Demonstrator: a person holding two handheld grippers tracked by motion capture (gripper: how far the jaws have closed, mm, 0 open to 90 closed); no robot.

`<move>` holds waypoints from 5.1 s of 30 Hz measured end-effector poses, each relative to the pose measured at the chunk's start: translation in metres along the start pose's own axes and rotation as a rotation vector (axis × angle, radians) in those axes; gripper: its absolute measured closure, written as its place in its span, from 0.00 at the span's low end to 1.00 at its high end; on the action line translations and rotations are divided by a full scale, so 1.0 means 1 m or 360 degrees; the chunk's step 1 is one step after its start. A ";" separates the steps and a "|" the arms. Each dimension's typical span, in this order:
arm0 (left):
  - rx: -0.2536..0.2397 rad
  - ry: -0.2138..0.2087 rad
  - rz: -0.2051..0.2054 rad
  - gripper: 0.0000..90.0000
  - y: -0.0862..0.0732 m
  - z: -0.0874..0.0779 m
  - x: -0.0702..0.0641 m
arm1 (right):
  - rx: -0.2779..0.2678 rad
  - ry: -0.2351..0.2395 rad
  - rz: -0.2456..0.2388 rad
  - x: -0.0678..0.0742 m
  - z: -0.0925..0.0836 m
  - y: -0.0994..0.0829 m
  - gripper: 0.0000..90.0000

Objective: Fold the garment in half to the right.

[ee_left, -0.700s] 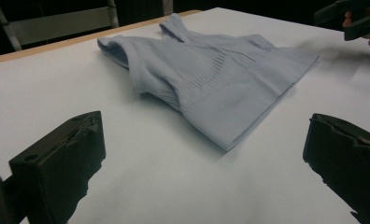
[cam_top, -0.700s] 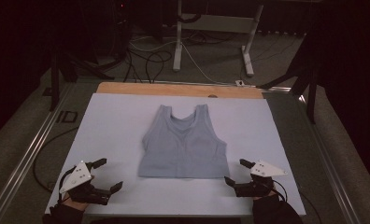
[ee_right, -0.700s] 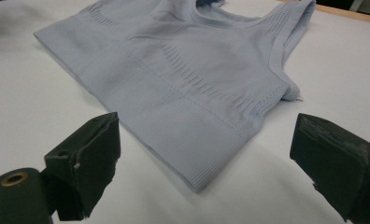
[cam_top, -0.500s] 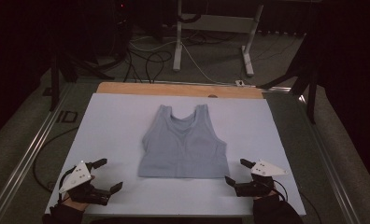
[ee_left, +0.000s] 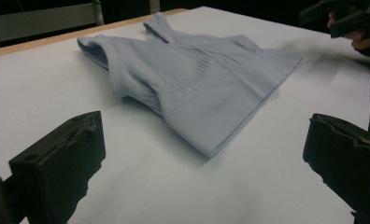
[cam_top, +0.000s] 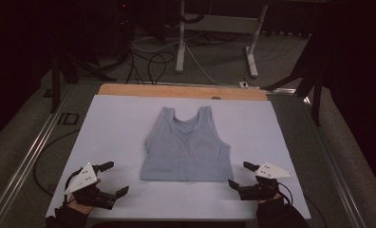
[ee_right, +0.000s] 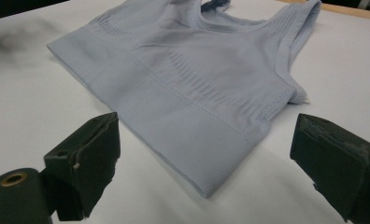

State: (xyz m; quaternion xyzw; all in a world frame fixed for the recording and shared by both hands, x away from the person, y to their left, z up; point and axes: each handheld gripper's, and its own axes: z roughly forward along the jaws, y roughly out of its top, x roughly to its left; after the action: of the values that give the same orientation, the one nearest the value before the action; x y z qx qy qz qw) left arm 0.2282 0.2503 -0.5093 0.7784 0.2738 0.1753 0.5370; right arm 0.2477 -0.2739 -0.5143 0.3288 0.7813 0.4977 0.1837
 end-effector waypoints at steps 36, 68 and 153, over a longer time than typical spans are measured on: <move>0.0000 -0.0143 0.0046 0.00 0.069 0.004 -0.002 | -0.0132 -0.0002 -0.0119 0.011 0.001 0.090 0.10; 0.0249 0.0090 -0.0027 0.00 0.087 0.058 -0.009 | -0.0212 0.0168 -0.0234 0.023 0.086 0.156 0.10; 0.0843 -0.0136 -0.0602 0.76 0.032 0.118 0.006 | -0.0131 0.0281 -0.0234 0.037 0.128 0.141 0.10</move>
State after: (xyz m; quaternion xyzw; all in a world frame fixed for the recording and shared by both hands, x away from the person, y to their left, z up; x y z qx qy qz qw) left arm 0.3075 0.1577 -0.5225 0.8330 0.4269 -0.0376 0.3498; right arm 0.3467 -0.1234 -0.4416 0.2178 0.7953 0.5416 0.1636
